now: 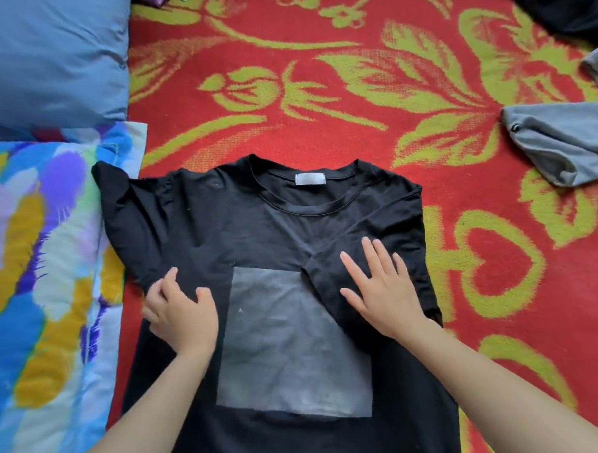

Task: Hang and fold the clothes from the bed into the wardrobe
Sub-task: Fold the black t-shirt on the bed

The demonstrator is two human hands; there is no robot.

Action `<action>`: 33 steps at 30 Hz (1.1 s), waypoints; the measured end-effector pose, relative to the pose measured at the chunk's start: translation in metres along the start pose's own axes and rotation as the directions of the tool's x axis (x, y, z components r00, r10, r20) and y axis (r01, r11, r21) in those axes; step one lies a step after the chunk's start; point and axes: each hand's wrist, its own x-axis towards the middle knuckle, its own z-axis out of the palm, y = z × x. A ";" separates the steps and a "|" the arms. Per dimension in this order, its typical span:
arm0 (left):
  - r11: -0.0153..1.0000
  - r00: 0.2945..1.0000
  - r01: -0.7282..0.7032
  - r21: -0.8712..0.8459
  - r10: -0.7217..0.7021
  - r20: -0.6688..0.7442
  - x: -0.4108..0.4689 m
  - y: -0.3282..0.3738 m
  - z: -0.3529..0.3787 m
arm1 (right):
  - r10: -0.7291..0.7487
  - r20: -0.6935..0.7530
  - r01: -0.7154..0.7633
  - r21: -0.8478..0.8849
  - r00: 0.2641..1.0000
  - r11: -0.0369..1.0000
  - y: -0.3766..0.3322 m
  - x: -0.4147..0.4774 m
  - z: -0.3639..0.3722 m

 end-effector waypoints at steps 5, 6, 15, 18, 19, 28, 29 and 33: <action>0.964 0.981 0.134 -0.229 -0.095 0.171 0.085 -0.022 -0.030 | -0.101 -0.001 0.101 0.064 0.995 0.993 -0.051 0.019 -0.011; 0.935 0.975 0.174 -0.309 -0.119 0.189 0.098 -0.023 -0.033 | -0.112 -0.005 0.112 0.070 0.994 0.991 -0.063 0.024 -0.013; 0.564 0.692 0.701 -0.437 -0.389 0.608 0.159 0.003 -0.043 | -0.120 0.189 0.110 0.060 0.975 0.992 -0.114 0.057 -0.011; 0.641 0.641 0.687 -0.342 -0.313 0.701 0.165 0.006 -0.042 | -0.124 0.260 0.116 0.046 0.958 0.992 -0.114 0.059 -0.004; 0.686 0.676 0.646 -0.334 -0.312 0.667 0.164 0.007 -0.042 | -0.112 0.288 0.108 0.030 0.951 0.994 -0.114 0.059 -0.006; 0.464 0.762 0.644 -0.609 -0.316 0.565 0.182 -0.008 -0.057 | -0.094 0.380 0.090 0.028 0.920 0.996 -0.120 0.059 -0.007; 0.510 0.825 0.564 -0.649 -0.325 0.462 0.185 -0.008 -0.058 | -0.092 0.390 0.087 0.030 0.916 0.996 -0.120 0.059 -0.007; 0.775 0.983 0.048 -0.630 -0.147 -0.106 0.178 0.003 -0.069 | -0.094 0.420 0.088 0.033 0.903 0.996 -0.119 0.060 -0.010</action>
